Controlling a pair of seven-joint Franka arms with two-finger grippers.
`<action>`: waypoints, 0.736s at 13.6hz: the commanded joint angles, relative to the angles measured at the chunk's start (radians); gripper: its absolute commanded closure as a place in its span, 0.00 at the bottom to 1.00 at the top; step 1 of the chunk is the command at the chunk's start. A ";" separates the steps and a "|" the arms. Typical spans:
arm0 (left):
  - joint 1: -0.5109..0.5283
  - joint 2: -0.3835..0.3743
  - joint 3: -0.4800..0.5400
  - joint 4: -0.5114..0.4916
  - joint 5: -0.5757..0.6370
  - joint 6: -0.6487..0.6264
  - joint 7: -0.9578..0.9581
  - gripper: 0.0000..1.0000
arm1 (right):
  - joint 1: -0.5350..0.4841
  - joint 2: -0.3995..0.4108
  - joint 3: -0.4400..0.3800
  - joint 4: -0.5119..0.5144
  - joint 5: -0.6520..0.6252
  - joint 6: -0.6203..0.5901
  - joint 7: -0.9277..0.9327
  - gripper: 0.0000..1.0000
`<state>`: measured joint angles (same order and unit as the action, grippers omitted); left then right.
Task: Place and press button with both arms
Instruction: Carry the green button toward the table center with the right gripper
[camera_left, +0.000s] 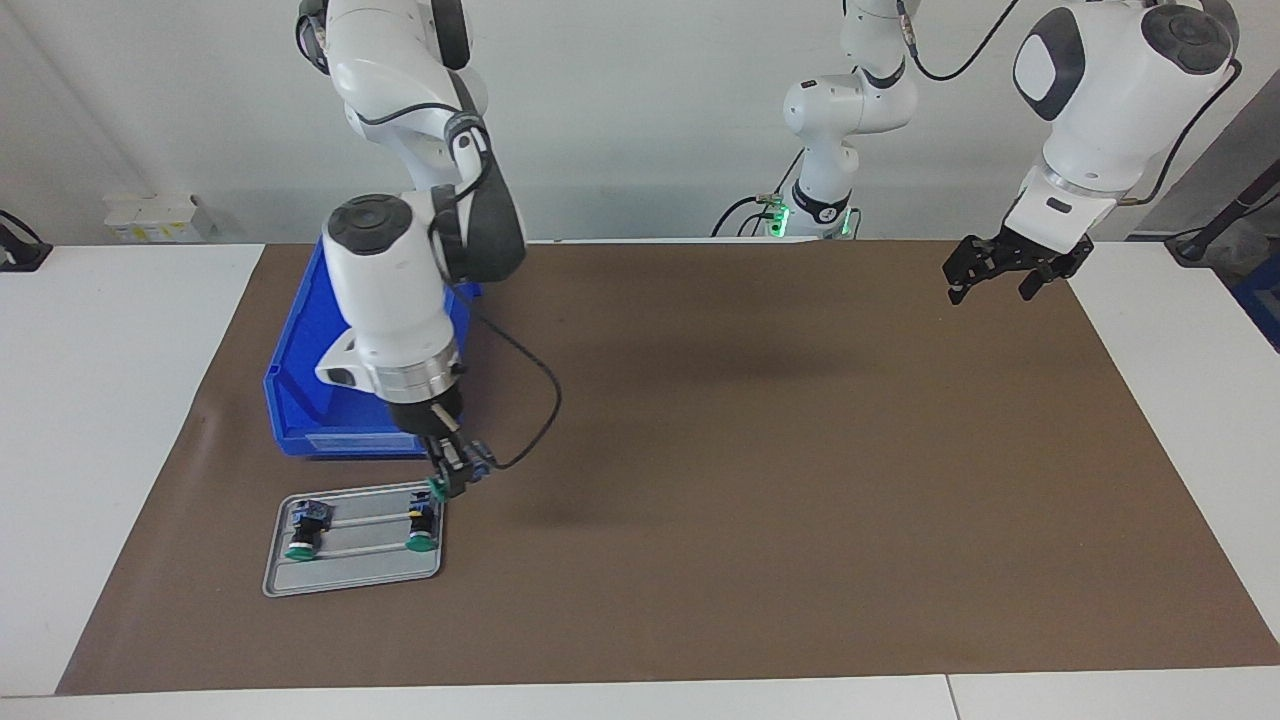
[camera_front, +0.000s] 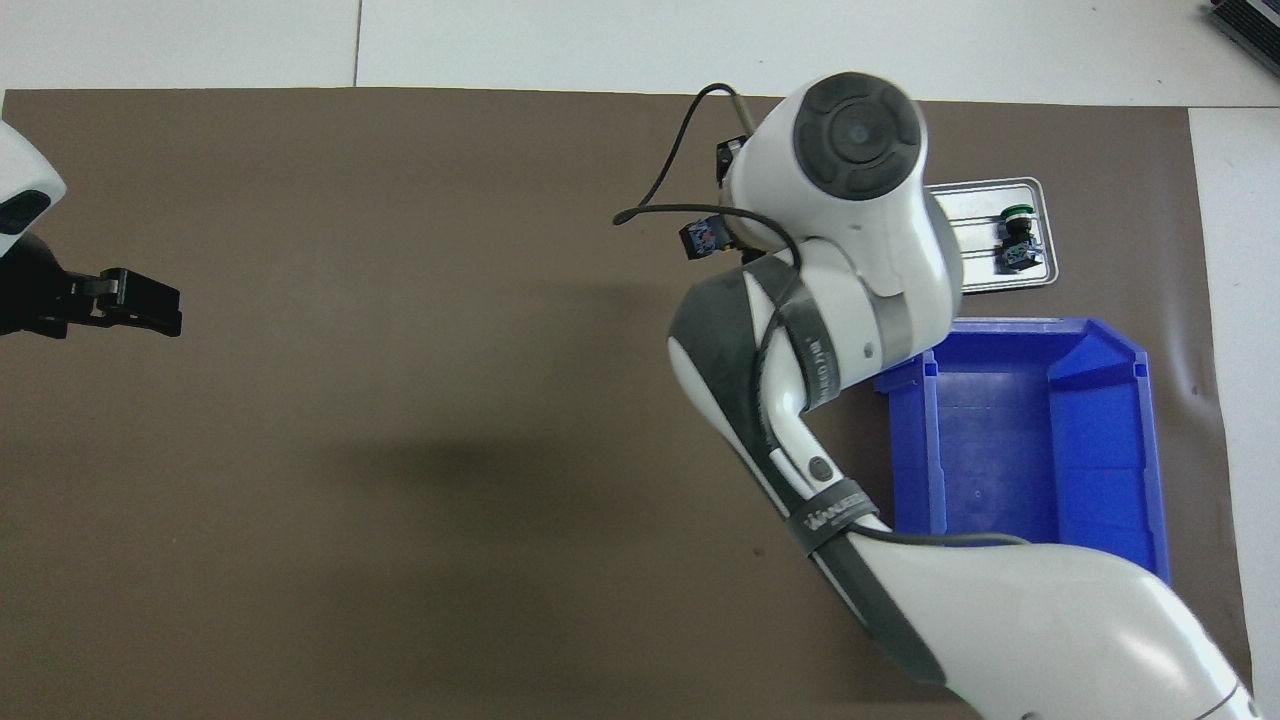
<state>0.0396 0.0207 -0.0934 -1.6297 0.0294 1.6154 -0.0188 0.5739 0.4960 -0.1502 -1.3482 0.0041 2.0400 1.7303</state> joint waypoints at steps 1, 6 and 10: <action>0.008 -0.019 -0.003 -0.018 -0.011 0.006 0.008 0.00 | 0.110 0.019 -0.005 -0.017 -0.067 0.002 0.197 1.00; 0.008 -0.019 -0.003 -0.018 -0.011 0.008 0.008 0.00 | 0.256 0.144 -0.002 -0.009 -0.157 0.072 0.457 1.00; 0.008 -0.019 -0.003 -0.018 -0.011 0.006 0.008 0.00 | 0.314 0.158 0.000 -0.031 -0.145 0.152 0.560 1.00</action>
<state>0.0396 0.0207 -0.0934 -1.6297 0.0294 1.6154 -0.0188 0.8706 0.6657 -0.1495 -1.3663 -0.1288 2.1741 2.2511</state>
